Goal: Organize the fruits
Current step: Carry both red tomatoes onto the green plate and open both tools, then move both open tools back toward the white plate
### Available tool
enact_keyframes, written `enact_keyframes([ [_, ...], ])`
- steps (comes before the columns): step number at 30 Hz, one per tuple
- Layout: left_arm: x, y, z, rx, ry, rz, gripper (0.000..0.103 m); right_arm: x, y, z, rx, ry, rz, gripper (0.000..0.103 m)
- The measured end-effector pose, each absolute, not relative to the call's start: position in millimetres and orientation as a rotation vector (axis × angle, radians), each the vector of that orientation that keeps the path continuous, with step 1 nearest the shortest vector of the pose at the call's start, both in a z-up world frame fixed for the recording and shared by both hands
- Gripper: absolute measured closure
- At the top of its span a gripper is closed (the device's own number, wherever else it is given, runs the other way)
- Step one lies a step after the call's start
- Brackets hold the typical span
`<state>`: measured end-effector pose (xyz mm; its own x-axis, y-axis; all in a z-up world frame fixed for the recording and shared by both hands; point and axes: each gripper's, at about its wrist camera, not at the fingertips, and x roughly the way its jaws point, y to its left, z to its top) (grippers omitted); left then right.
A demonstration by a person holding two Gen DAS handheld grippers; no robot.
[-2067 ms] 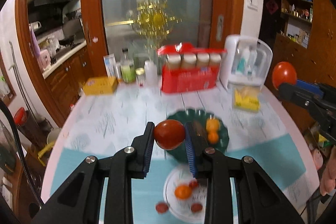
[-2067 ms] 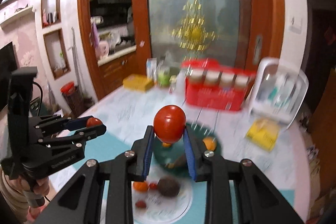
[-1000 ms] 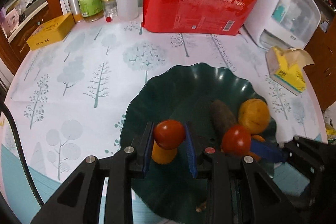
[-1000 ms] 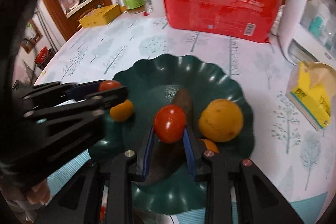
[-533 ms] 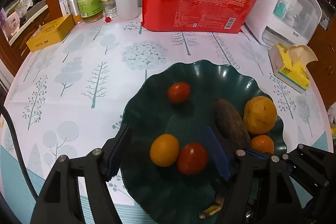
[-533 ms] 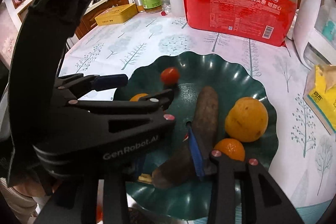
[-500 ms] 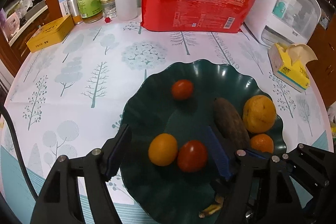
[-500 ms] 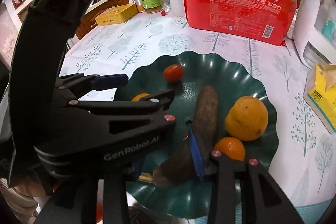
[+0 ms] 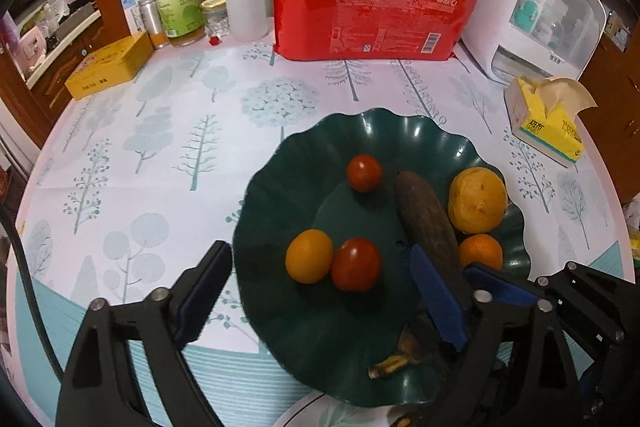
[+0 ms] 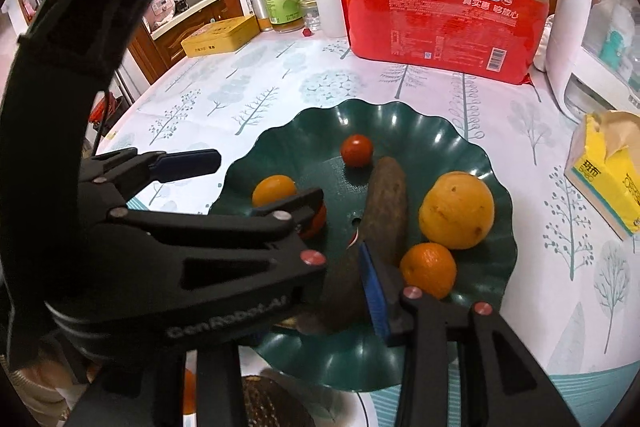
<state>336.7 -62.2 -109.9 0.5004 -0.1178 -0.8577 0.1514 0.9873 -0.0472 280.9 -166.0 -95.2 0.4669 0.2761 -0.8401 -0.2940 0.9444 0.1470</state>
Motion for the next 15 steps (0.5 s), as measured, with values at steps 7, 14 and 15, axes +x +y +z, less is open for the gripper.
enact_keyframes([
  [7, 325.0, -59.8, -94.0, 0.044, 1.012, -0.158, 0.008, 275.4, -166.8, -89.3, -0.016, 1.018, 0.346, 0.063],
  [14, 297.9, -48.6, -54.5, 0.040, 0.968, -0.152, 0.008, 262.3, -171.3, -71.8, -0.010, 1.011, 0.307, 0.063],
  [15, 290.2, -45.8, -43.2, 0.043, 0.949, -0.149, 0.008, 259.0, -172.4, -67.4, -0.009, 1.008, 0.301, 0.063],
])
